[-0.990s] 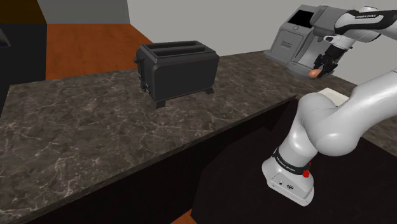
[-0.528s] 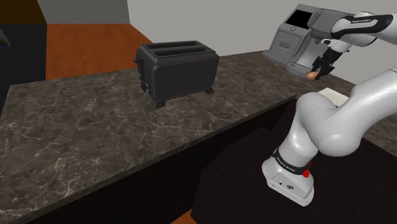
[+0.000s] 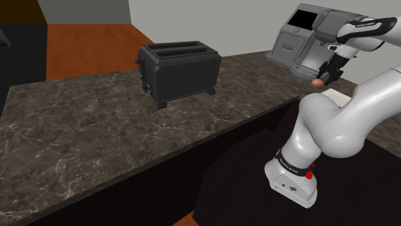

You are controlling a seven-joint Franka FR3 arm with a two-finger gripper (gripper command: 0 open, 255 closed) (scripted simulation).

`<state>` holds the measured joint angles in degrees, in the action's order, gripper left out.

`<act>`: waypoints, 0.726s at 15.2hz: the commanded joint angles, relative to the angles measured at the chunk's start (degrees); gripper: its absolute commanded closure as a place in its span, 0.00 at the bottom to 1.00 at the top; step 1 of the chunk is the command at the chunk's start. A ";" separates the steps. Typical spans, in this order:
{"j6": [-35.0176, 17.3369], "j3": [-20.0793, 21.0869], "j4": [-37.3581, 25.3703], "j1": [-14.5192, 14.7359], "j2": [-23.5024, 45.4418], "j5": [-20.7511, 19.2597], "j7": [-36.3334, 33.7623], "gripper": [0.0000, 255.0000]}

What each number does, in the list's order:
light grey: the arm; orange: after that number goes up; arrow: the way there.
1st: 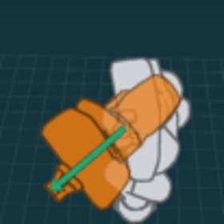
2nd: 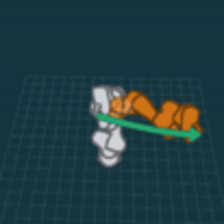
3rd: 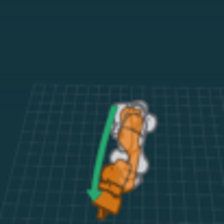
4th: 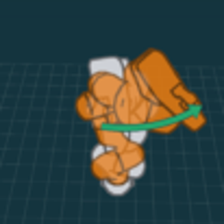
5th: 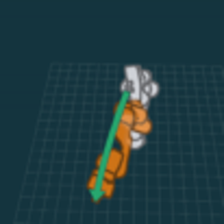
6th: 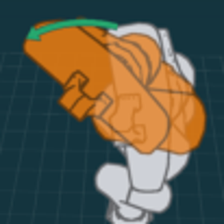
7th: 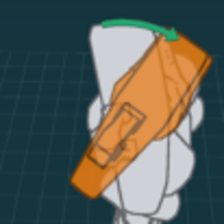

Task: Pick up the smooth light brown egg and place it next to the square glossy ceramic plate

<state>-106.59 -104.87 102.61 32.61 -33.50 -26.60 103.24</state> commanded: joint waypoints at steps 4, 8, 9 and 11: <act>9.98 0.21 -0.96 0.96 1.89 2.88 1.51 0.00; 13.22 0.15 -4.61 2.04 2.27 3.58 2.08 0.00; 13.22 0.16 -4.60 2.03 2.28 3.58 2.08 0.00; 13.22 0.15 -4.61 2.04 2.28 3.58 2.08 0.00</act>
<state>-93.50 -104.75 98.23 34.45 -31.23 -23.01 105.34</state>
